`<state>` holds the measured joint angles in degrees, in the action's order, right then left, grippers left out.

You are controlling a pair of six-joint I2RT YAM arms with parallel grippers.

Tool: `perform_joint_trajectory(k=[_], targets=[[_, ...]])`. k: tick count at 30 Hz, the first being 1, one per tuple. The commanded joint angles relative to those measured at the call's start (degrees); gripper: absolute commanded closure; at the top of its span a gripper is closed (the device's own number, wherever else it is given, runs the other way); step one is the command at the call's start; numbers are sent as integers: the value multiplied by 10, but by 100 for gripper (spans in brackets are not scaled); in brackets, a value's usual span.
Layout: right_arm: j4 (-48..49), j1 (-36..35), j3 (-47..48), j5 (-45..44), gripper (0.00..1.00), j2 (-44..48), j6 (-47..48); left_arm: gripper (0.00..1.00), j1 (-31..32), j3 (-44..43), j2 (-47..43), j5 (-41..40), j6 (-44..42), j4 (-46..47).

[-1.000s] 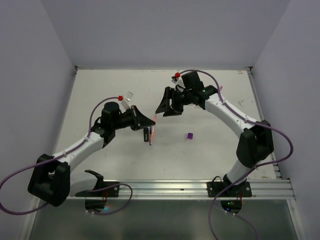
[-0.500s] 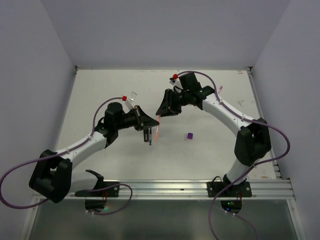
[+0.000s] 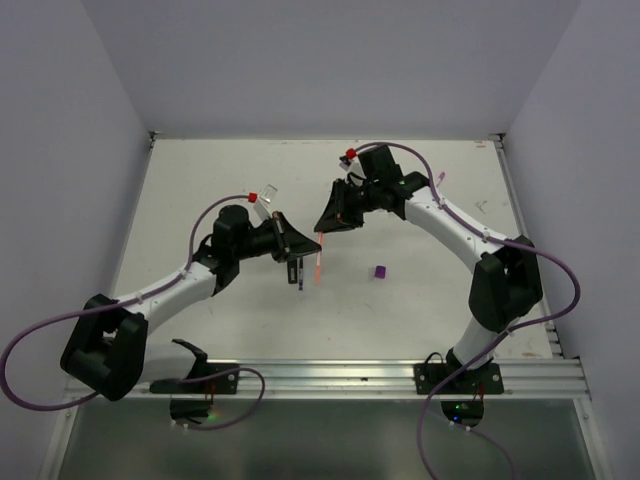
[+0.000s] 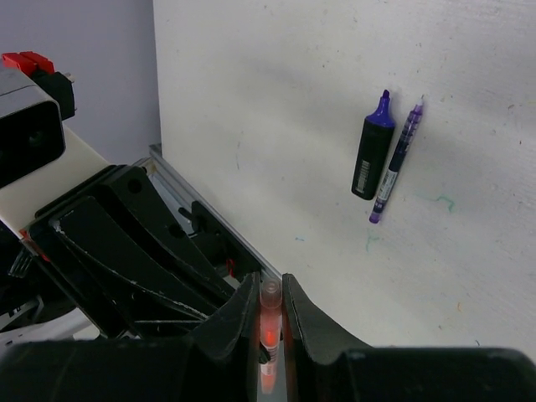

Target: Open the pen caps

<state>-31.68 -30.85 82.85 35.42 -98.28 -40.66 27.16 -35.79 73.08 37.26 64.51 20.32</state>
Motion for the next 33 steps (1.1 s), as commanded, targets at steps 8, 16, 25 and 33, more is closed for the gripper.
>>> perform_joint_trajectory(k=[8,16,25,33], targets=[[-19,-8,28,6,100,13,1,65,13,-19,-22,-18,-46,-31],[6,-8,15,17,100,21,-20,76,43,-5,-4,4,-22,30],[96,19,-18,73,100,24,-42,100,47,72,34,121,138,336],[433,69,-119,191,100,52,-240,100,39,146,46,111,253,552]])
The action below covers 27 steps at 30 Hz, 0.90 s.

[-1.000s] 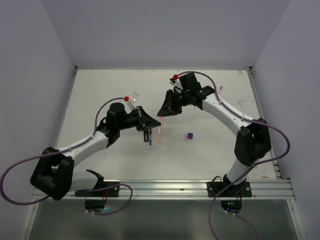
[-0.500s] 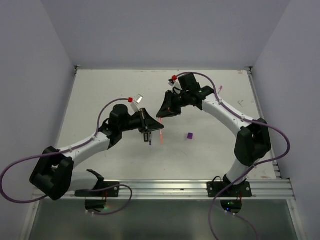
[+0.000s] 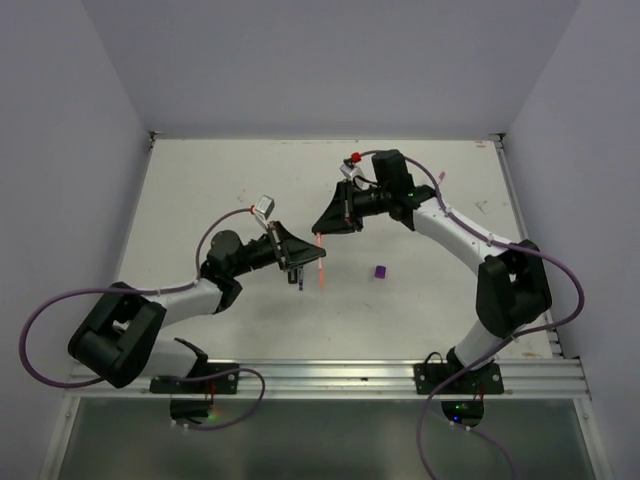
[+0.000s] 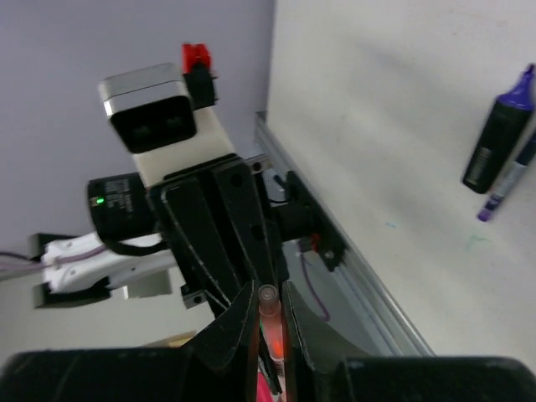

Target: Open the pen caps

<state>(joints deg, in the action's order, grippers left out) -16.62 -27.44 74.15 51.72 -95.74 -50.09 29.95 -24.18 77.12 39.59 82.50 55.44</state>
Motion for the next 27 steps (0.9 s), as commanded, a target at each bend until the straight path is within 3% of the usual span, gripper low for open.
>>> perform_joint_trajectory(k=[1,4,8,10,11,12,13,14,15,18,23,27], targets=[[327,37,-48,33,100,32,-169,100,9,38,11,87,93,235],[399,40,-67,48,100,27,-210,100,5,41,29,87,142,312],[376,43,-60,33,100,27,-194,100,4,26,14,98,89,232],[266,45,-41,15,100,28,-117,100,5,5,-7,95,36,83],[210,45,-8,2,100,27,-81,100,4,-7,-31,85,-38,18],[87,46,13,-31,100,20,-43,100,4,-48,-42,74,-84,-141],[20,46,35,-56,100,15,34,100,4,-77,-54,57,-140,-242],[-51,46,83,-88,100,8,74,100,4,-107,-68,-9,-253,-346],[-169,47,106,-156,100,-7,109,100,4,-144,-69,-56,-301,-537],[-339,52,159,-274,100,-39,194,100,-1,-231,-51,-216,-399,-764],[-390,66,97,-335,100,-24,242,100,-10,-239,-45,-371,-458,-843],[-389,76,45,-355,100,-3,253,100,-10,-207,-47,-422,-475,-816]])
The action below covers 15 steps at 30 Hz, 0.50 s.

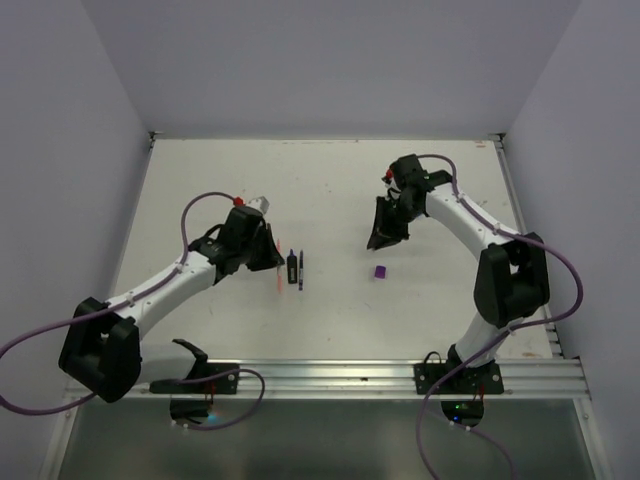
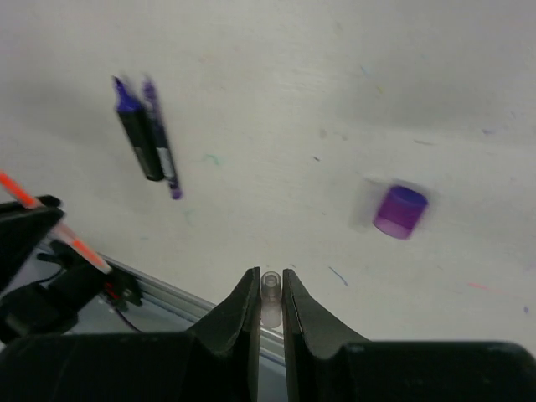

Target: Open the pen caps

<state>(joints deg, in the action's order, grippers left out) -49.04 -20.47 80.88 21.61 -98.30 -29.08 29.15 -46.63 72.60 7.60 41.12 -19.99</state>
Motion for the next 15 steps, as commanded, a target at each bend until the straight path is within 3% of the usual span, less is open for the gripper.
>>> perform_joint_trajectory(k=[1,5,15], targets=[[-63,9,-31,-54,100,27,51,100,-2,25,1,-110,-64,-52],[-57,17,-63,-57,100,43,54,100,-3,53,33,-153,-89,-6],[-66,41,-82,-87,100,41,56,100,-2,38,127,-124,-96,52]])
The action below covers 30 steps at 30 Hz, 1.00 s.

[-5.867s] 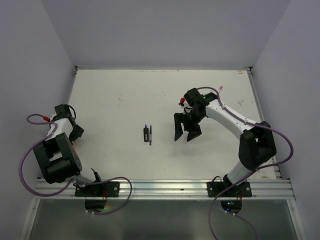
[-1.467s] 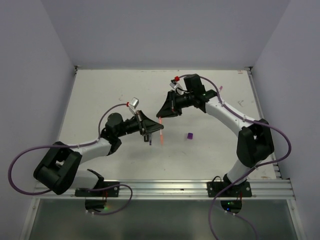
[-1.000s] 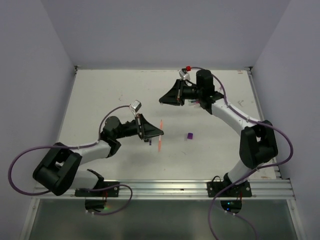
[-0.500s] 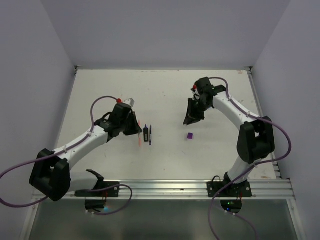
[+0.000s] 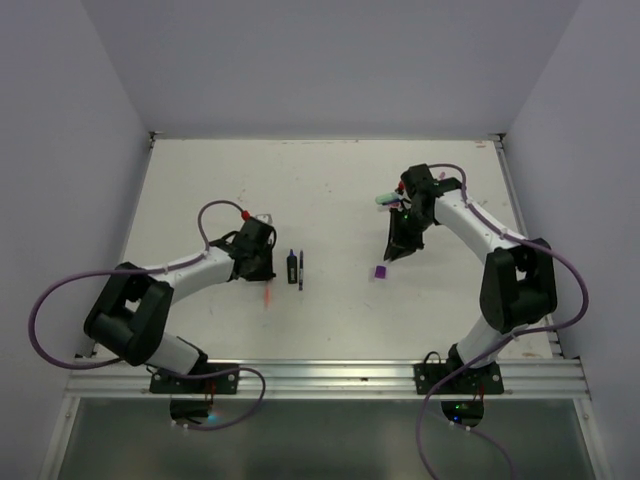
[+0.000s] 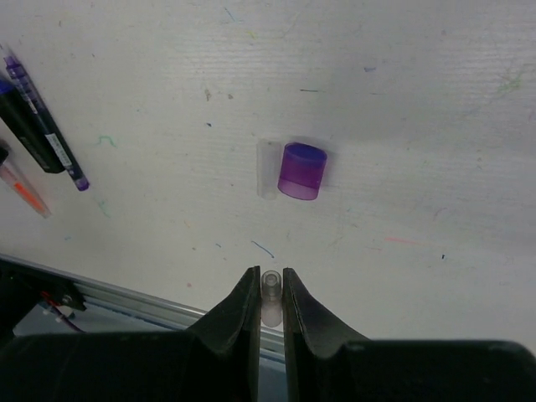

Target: Open the pen caps

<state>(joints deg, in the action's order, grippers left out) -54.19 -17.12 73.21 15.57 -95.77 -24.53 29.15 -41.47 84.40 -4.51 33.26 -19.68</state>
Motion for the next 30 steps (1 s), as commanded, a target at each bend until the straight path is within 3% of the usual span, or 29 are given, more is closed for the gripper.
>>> perform_joint_trajectory(k=[1,13,23,30], targets=[[-17,10,-5,-28,100,13,11,100,-3,-19,20,2,-16,51],[6,24,-18,-48,100,-38,27,100,-2,-51,79,66,10,49],[37,24,-30,-36,100,-75,21,100,-2,-73,108,72,23,19],[51,24,-42,-36,100,-88,22,90,-5,-69,109,58,26,3]])
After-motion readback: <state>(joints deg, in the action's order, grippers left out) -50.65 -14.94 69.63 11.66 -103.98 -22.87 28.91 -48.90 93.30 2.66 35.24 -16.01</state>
